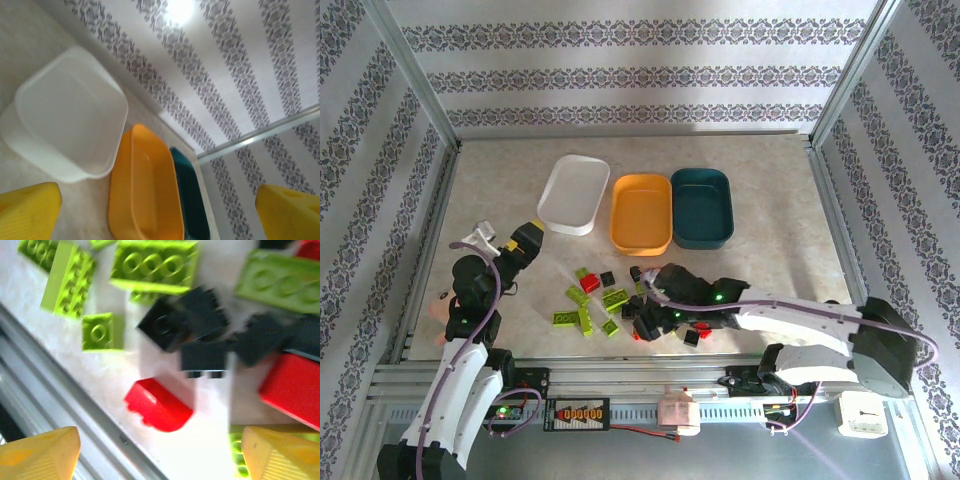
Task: Sort the legos into containers by color
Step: Pick up the lego from the bottom-center of the table.
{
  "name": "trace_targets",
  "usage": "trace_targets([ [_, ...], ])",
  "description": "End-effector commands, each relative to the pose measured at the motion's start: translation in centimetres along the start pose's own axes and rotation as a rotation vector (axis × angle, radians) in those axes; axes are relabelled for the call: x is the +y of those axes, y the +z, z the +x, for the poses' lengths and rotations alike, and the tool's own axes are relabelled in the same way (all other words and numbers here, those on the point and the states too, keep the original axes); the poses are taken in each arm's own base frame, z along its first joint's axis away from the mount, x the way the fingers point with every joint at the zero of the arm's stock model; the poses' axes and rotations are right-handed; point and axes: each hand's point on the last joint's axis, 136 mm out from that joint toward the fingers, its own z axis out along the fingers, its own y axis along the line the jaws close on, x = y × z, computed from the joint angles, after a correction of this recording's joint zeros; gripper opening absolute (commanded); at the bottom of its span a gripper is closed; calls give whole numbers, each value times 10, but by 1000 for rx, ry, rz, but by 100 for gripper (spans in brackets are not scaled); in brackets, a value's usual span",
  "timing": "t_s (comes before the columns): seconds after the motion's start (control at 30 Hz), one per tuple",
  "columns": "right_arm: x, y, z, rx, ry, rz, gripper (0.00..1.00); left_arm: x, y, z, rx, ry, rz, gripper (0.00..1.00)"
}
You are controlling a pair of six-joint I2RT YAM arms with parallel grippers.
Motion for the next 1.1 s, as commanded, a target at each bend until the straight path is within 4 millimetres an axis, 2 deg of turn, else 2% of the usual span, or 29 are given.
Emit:
trace_targets([
  [0.0,6,12,9,89,-63,35,81,13,-4,29,124,-22,-30,99],
  [0.07,11,18,8,110,-85,56,82,15,-5,32,135,-23,-35,99],
  [0.2,3,26,11,146,-123,138,82,17,-5,35,149,-18,-41,99],
  [0.5,0,49,22,231,-174,195,80,15,-5,34,150,-4,-36,99],
  [0.7,-3,59,22,256,-203,227,76,16,-5,34,150,-2,-37,99],
  [0.9,-2,65,22,273,-220,226,67,14,-5,34,155,2,-37,99],
  [1.07,-2,64,23,266,-224,218,52,13,-5,33,161,13,-42,99],
])
